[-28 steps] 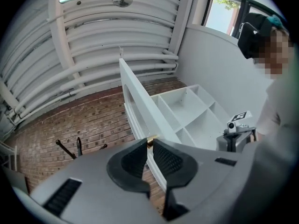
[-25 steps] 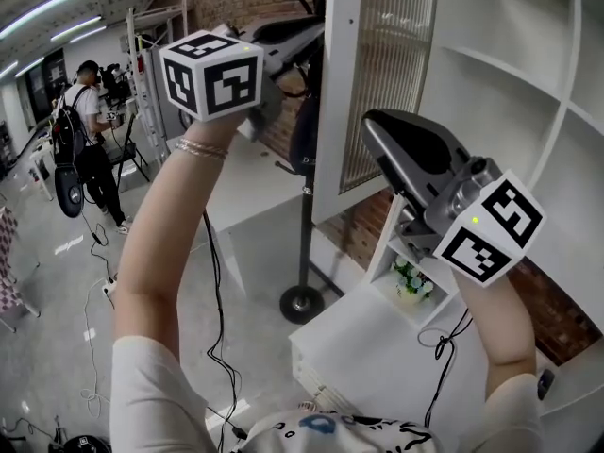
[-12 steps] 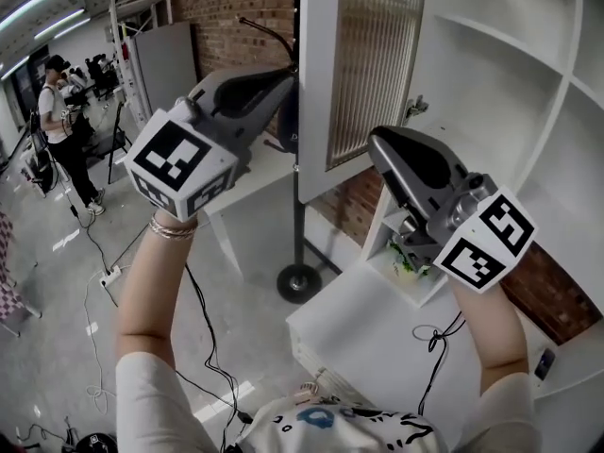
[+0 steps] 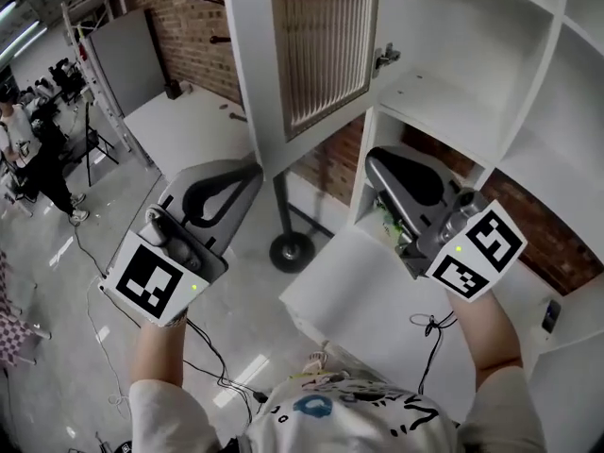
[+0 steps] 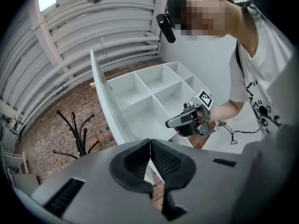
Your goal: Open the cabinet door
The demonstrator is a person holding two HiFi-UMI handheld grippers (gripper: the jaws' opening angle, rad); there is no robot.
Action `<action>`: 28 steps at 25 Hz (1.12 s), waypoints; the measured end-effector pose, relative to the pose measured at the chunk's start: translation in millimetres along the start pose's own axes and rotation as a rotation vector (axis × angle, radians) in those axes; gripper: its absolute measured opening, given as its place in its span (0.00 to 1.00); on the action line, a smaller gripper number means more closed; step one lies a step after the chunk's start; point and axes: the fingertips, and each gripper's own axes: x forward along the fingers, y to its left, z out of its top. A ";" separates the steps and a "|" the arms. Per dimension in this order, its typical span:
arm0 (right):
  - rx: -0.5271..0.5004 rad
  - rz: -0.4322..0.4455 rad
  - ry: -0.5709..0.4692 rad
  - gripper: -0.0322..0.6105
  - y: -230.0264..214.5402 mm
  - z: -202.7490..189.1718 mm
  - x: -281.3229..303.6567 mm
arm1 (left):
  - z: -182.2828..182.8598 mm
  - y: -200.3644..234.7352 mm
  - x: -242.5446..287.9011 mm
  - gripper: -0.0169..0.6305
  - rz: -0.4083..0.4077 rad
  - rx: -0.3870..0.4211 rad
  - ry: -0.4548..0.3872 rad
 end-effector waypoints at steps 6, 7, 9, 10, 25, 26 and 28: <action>-0.056 -0.057 0.045 0.10 -2.3 -25.2 -23.4 | -32.8 -46.6 22.4 0.05 -0.089 -0.100 0.021; -0.062 -0.067 0.051 0.10 -2.3 -28.3 -28.2 | -36.9 -54.4 25.5 0.05 -0.104 -0.119 0.019; -0.080 -0.087 0.062 0.10 -1.2 -34.1 -37.2 | -46.9 -70.0 32.3 0.05 -0.132 -0.155 0.019; -0.090 -0.096 0.071 0.10 -0.2 -37.6 -41.5 | -52.7 -78.4 36.3 0.05 -0.146 -0.180 0.017; -0.060 -0.324 0.266 0.10 4.8 -134.9 -131.4 | -104.3 -181.5 84.8 0.05 -0.315 -0.488 0.035; -0.030 -0.337 0.270 0.10 4.6 -140.0 -137.1 | -105.7 -189.3 87.8 0.05 -0.333 -0.499 0.037; -0.003 -0.369 0.273 0.10 4.8 -145.0 -147.7 | -107.3 -203.7 93.5 0.05 -0.365 -0.514 0.039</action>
